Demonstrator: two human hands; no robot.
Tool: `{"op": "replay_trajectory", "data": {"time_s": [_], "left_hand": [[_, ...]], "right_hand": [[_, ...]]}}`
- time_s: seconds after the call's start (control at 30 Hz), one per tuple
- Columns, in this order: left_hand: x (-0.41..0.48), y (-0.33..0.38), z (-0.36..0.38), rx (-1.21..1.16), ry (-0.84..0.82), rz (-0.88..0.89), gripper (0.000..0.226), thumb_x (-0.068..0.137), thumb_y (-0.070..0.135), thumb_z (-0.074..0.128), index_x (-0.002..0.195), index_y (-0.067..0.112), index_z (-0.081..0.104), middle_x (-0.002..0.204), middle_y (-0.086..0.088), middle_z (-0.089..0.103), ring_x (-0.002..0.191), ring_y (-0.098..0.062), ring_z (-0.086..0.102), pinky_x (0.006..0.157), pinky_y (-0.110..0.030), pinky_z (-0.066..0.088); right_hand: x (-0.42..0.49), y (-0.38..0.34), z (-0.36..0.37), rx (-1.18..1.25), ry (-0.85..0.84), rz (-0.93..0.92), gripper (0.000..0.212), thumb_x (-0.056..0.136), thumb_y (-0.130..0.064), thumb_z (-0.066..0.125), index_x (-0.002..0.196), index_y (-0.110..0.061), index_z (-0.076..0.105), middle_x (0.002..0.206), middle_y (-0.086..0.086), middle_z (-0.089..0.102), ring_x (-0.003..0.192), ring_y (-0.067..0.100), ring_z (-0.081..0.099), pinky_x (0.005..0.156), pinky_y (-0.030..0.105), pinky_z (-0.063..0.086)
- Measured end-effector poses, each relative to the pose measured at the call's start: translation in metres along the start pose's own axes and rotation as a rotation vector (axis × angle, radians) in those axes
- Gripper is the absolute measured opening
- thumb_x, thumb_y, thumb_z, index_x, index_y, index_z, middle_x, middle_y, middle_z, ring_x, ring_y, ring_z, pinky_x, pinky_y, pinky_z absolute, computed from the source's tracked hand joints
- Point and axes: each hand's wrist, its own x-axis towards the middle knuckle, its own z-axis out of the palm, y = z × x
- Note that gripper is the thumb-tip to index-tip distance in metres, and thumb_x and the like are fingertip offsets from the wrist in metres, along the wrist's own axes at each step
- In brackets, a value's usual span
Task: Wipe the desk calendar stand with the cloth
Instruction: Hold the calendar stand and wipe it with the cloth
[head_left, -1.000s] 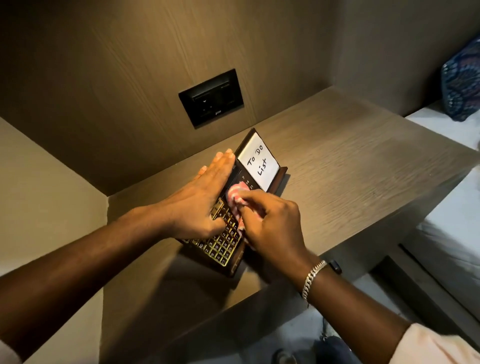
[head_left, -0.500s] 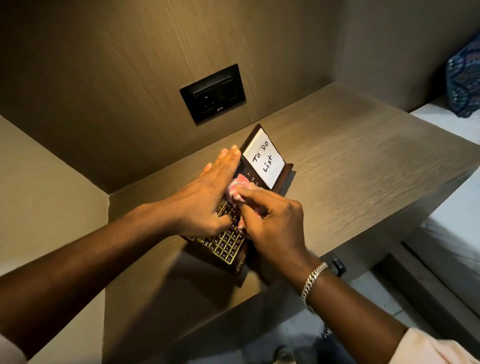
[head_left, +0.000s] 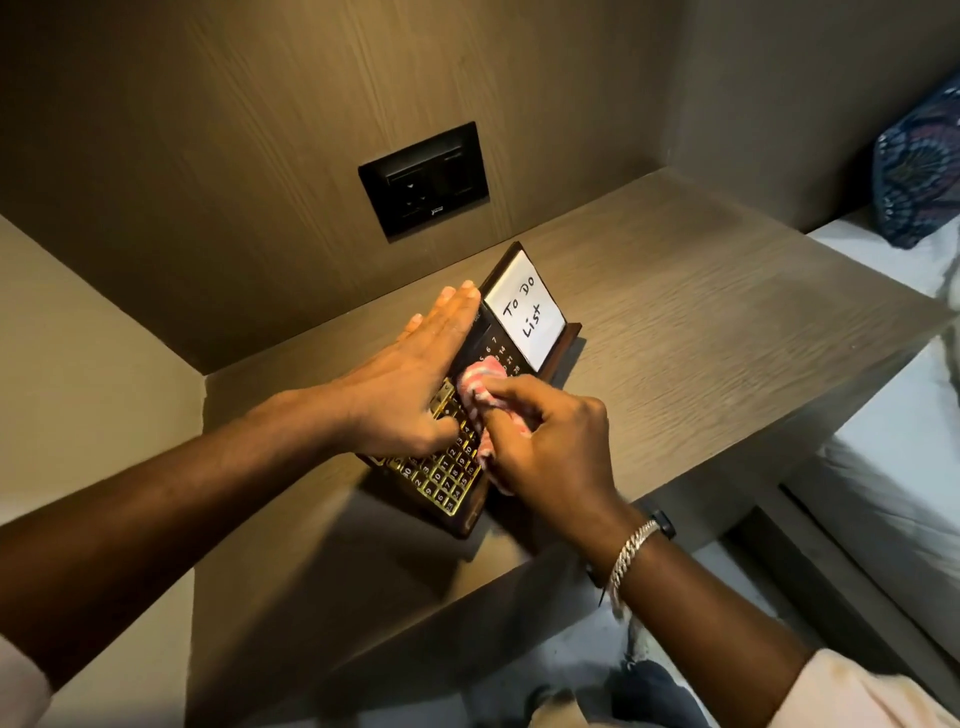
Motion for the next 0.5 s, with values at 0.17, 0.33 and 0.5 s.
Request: {"op": "replay_trajectory", "data": {"time_s": [0.17,0.33,0.5], "left_hand": [[0.001,-0.003,-0.001,0.038,0.000,0.005,0.116,0.070,0.040,0.060,0.147,0.025,-0.025,0.158,0.006,-0.029,0.139,0.001,-0.033,0.113,-0.026,-0.016],[0.001,-0.001,0.003,0.033,0.016,-0.004,0.117,0.070,0.041,0.062,0.147,0.026,-0.024,0.160,0.005,-0.026,0.140,0.001,-0.032,0.112,-0.024,-0.017],[-0.002,0.001,0.003,0.013,0.018,-0.010,0.116,0.069,0.038,0.061,0.147,0.026,-0.024,0.160,0.005,-0.026,0.135,0.004,-0.036,0.112,-0.025,-0.017]], "right_hand": [[0.023,0.010,-0.009,-0.191,-0.058,-0.091,0.022,0.083,-0.005,0.071,0.103,-0.014,0.073,0.089,0.006,0.077,0.077,0.020,0.070,0.071,0.028,0.057],[0.020,0.012,-0.011,-0.391,-0.088,-0.127,0.020,0.083,-0.009,0.065,0.101,-0.014,0.060,0.080,0.008,0.066,0.064,0.024,0.057,0.063,0.028,0.037],[0.008,0.005,-0.009,-0.149,-0.087,0.022,0.010,0.087,-0.017,0.067,0.091,-0.019,0.058,0.083,0.002,0.069,0.072,0.018,0.063,0.061,0.025,0.045]]}}
